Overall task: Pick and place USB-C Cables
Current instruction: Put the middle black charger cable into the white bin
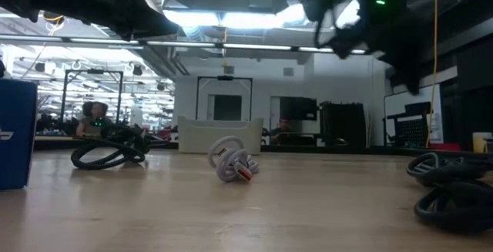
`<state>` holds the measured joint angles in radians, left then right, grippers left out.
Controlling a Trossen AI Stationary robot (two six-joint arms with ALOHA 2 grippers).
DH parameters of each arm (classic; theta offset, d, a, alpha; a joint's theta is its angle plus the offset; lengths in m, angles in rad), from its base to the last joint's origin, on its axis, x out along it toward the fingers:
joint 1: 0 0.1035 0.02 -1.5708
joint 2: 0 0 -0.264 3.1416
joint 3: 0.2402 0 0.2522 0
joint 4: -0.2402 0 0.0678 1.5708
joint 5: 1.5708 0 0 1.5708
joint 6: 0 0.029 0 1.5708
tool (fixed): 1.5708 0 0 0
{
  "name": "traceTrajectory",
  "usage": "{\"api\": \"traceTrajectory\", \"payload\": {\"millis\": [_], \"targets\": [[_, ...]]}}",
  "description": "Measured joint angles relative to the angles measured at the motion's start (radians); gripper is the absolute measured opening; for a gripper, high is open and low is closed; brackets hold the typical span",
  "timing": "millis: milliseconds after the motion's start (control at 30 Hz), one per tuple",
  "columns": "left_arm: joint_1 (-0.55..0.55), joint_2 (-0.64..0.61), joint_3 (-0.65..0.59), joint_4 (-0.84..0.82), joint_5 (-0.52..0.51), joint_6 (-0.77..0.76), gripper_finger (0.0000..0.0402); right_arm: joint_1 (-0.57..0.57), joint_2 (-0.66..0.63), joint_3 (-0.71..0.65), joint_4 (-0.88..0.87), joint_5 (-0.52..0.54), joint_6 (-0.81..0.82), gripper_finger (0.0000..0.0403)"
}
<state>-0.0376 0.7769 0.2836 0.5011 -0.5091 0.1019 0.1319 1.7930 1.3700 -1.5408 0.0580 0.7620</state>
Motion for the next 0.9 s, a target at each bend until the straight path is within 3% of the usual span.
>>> {"api": "traceTrajectory", "payload": {"millis": [167, 333, 500, 667, 900], "targets": [[0.000, 0.000, 0.000, 0.002, 0.000, -0.018, 0.0096, 0.143, -0.051, -0.121, 0.094, -0.136, 0.305, 0.0209], [0.000, 0.000, 0.000, 0.009, -0.003, 0.018, 0.0096, 0.231, -0.057, -0.137, 0.294, -0.178, 0.389, 0.0209], [0.000, 0.000, 0.000, 0.019, -0.005, 0.050, 0.0096, 0.300, -0.057, -0.137, 0.495, -0.093, 0.406, 0.0209], [0.000, 0.000, 0.000, 0.069, -0.006, 0.067, 0.0096, 0.355, -0.057, -0.141, 0.469, 0.010, 0.492, 0.0209], [0.000, 0.000, 0.000, 0.096, -0.006, 0.068, 0.0096, 0.407, -0.054, -0.238, 0.558, 0.038, 0.557, 0.0209]]}}
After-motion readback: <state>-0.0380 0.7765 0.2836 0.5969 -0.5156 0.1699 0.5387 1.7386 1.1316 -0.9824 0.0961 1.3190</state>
